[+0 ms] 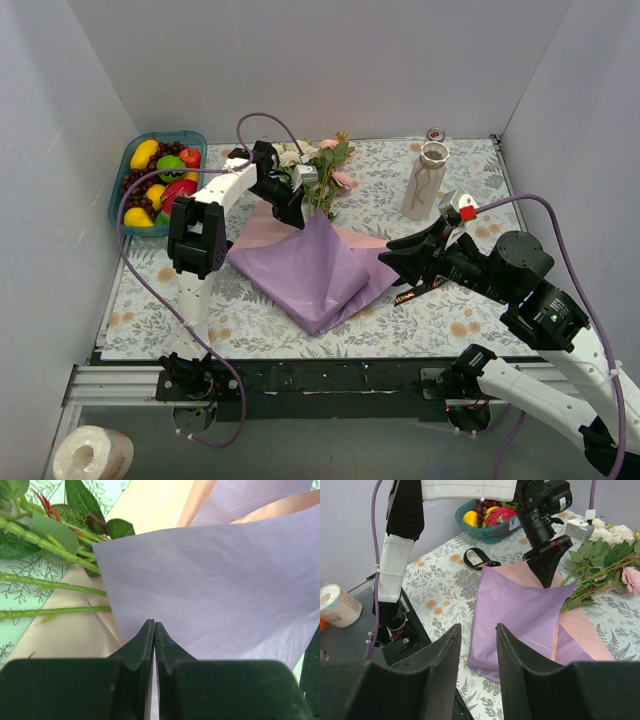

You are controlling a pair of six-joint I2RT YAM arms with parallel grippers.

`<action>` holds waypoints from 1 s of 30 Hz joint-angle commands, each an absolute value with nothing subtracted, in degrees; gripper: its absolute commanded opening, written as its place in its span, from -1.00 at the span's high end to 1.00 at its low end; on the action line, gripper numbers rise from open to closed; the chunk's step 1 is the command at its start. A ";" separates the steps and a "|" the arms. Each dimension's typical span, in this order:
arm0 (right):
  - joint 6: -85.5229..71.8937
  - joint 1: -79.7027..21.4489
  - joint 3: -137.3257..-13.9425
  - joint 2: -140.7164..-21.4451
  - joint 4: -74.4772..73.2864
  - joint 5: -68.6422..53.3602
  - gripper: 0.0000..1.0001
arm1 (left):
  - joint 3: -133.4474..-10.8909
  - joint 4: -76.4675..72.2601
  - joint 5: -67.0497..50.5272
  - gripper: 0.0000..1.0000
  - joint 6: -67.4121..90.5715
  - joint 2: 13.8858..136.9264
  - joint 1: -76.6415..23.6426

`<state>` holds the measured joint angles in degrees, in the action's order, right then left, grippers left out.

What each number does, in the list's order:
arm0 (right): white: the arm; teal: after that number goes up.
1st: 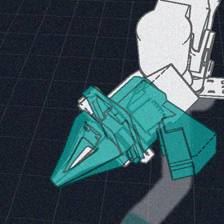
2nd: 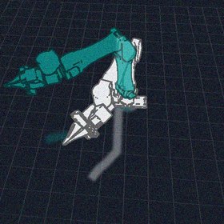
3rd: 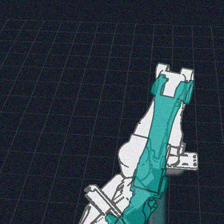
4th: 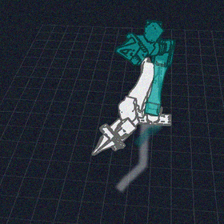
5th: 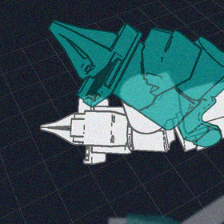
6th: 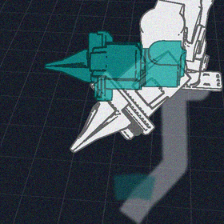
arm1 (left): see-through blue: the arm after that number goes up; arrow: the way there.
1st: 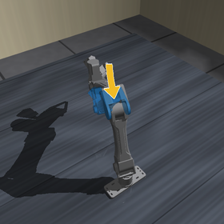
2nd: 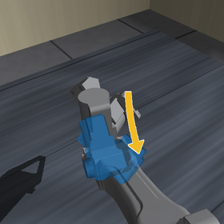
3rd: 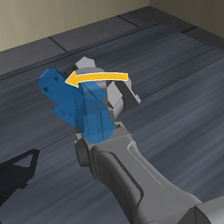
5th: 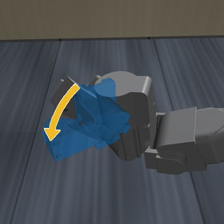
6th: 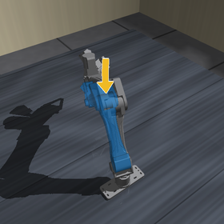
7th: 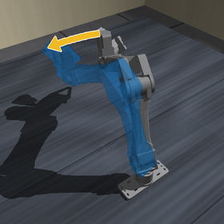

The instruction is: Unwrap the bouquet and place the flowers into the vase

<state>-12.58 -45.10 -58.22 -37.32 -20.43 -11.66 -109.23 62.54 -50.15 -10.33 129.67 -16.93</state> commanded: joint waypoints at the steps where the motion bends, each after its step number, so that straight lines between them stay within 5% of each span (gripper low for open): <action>1: -13.18 -45.00 -58.36 -36.48 -18.46 -11.07 0.17 | -113.38 68.11 -54.58 1.00 -12.13 128.67 -16.17; 5: -13.71 -45.09 -57.83 -36.12 -18.11 -11.51 0.17 | -115.04 69.25 -55.98 0.90 -11.51 129.63 -14.68; 8: -13.62 -45.09 -57.83 -36.21 -17.84 -11.86 0.17 | -116.19 71.27 -56.95 0.47 -11.77 130.78 -13.54; 9: -13.54 -45.09 -57.75 -36.30 -17.84 -12.04 0.17 | -116.19 71.63 -57.21 0.17 -11.60 131.56 -13.27; 12: -13.45 -45.09 -57.74 -36.65 -17.49 -12.74 0.17 | -114.53 71.90 -57.74 -0.11 -11.60 131.93 -12.66; 13: -13.45 -45.00 -57.74 -36.74 -17.49 -12.92 0.17 | -113.65 70.24 -57.31 -0.60 -11.43 131.66 -12.66; 30: -13.80 -45.09 -56.25 -36.74 -15.91 -14.06 0.19 | -103.98 55.11 -55.55 -0.63 -4.13 131.48 -12.22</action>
<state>-13.41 -45.10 -56.62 -36.84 -19.11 -13.47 -104.75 57.49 -54.52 -4.47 131.85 -12.21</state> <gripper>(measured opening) 0.410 0.818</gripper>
